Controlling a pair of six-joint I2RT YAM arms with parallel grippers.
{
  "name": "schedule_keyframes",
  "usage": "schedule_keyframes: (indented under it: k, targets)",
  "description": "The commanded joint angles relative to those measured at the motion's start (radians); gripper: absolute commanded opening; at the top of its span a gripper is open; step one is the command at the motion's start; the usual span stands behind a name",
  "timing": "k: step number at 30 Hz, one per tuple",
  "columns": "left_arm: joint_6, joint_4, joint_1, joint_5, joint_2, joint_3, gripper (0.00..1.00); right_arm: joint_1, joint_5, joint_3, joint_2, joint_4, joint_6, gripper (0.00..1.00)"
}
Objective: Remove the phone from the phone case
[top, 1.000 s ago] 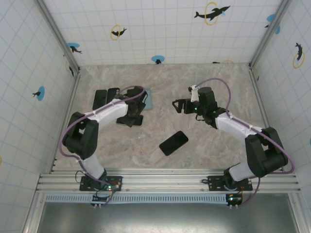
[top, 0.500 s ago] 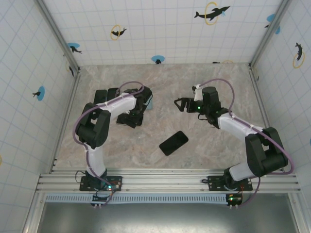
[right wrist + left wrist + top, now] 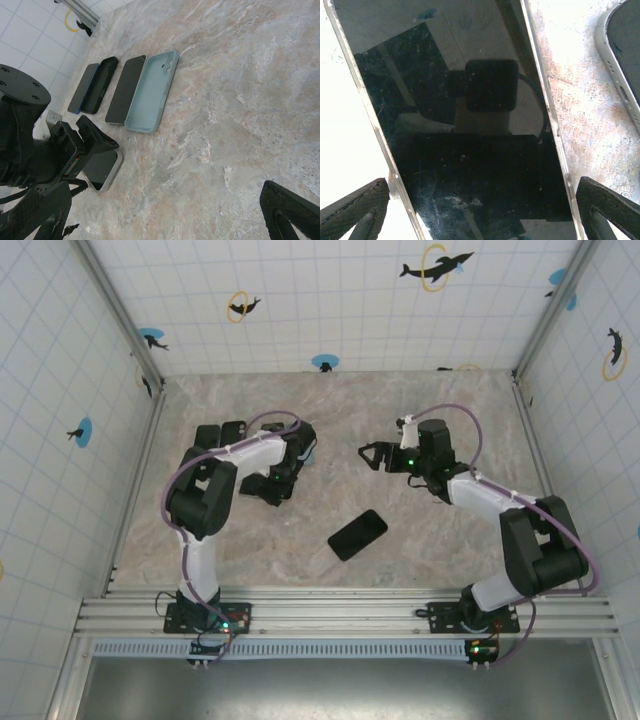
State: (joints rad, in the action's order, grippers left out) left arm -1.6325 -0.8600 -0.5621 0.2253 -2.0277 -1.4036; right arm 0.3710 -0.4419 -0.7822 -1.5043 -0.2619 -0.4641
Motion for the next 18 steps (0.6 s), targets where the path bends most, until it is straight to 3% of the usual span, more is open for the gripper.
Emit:
schedule_keyframes:
  k: [1, 11, 18]
  targets:
    - [-0.003, -0.033, 0.007, -0.014, -0.03, -0.015, 0.98, -0.01, -0.025, 0.018, -0.017, -0.042, -0.015, 0.99]
    - [-0.001, 0.008, 0.034, -0.073, -0.043, 0.045, 0.96, -0.019, -0.062, 0.012, -0.043, -0.066, -0.044, 0.98]
    - [-0.008, 0.049, 0.044, -0.079, -0.019, 0.088, 0.82, -0.021, -0.068, 0.0, -0.043, -0.057, -0.042, 0.98]
